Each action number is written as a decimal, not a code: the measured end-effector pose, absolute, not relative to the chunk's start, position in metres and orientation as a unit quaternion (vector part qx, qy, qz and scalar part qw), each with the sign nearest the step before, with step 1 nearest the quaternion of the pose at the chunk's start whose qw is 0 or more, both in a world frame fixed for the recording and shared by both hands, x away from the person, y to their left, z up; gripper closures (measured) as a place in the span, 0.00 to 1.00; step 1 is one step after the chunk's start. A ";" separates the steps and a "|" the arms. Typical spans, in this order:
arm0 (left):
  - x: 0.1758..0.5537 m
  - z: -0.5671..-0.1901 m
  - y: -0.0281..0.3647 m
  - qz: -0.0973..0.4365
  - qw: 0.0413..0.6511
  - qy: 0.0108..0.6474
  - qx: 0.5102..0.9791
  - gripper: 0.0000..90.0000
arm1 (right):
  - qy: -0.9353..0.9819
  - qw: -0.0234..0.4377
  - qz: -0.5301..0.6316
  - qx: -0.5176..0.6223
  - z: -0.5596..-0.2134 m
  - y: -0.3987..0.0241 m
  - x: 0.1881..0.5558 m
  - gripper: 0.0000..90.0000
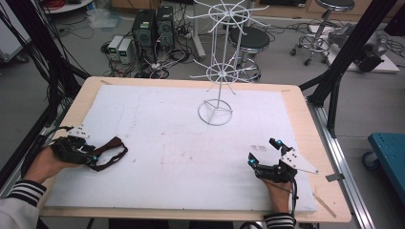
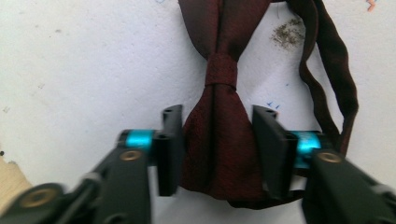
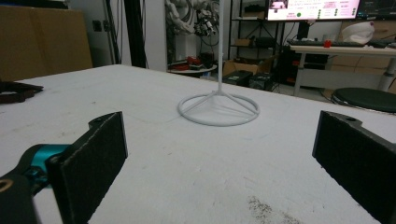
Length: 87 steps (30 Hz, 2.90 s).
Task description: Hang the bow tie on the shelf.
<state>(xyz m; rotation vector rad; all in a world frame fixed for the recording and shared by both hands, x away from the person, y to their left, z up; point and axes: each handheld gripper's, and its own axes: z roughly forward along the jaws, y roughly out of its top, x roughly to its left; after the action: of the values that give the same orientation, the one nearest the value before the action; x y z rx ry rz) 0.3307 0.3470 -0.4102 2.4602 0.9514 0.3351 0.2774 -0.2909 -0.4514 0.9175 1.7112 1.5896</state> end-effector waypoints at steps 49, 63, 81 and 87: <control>0.316 -0.361 0.309 0.149 0.376 0.275 0.872 0.87 | 0.661 0.280 0.618 0.320 -0.428 -0.286 0.281 0.03; 0.319 -0.340 0.276 0.147 0.422 0.229 0.865 0.87 | 0.694 0.235 0.626 0.266 -0.394 -0.272 0.292 0.03; 0.328 -0.327 0.229 0.127 0.467 0.191 0.854 0.87 | 0.744 0.165 0.618 0.194 -0.363 -0.241 0.309 0.03; 0.329 -0.324 0.214 0.120 0.476 0.174 0.854 0.87 | 0.757 0.152 0.612 0.170 -0.354 -0.229 0.314 0.03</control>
<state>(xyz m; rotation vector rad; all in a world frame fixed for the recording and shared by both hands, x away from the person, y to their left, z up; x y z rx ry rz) 0.3291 0.2140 -0.3238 2.0867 0.4262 0.2943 0.3140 -0.2285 -0.3536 0.4876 2.1732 1.7548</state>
